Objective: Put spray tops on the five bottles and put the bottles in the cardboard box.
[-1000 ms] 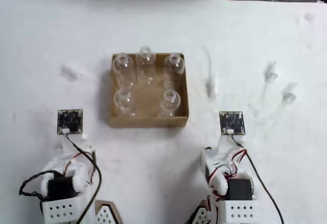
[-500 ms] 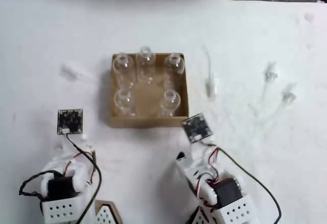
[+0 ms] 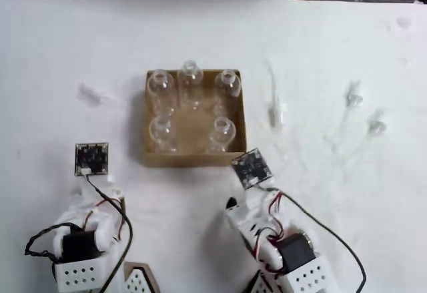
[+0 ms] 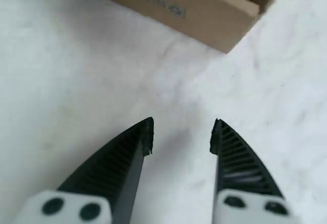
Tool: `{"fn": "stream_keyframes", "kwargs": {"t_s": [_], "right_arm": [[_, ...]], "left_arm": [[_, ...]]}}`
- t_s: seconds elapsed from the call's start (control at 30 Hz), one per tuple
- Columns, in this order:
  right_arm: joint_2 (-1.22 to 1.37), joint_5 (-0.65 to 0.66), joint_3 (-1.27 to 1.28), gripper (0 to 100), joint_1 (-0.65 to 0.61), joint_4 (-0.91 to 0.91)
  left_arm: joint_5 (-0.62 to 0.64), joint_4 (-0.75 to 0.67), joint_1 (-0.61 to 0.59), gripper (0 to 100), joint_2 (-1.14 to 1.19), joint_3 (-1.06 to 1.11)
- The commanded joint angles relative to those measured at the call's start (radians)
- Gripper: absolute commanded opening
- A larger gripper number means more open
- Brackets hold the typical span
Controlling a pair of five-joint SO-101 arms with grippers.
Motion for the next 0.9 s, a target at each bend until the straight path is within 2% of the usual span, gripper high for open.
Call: {"fn": "stream_keyframes", "kwargs": {"t_s": [0.0,0.87], "right_arm": [[-0.005,0.011,0.009,16.6,0.067,-0.027],[-0.001,0.011,0.009,16.6,0.094,-0.039]], "left_arm": [[-0.011,0.003,-0.007,3,-0.012,-0.003],[-0.005,0.002,0.036,2,-0.012,-0.003]]}}
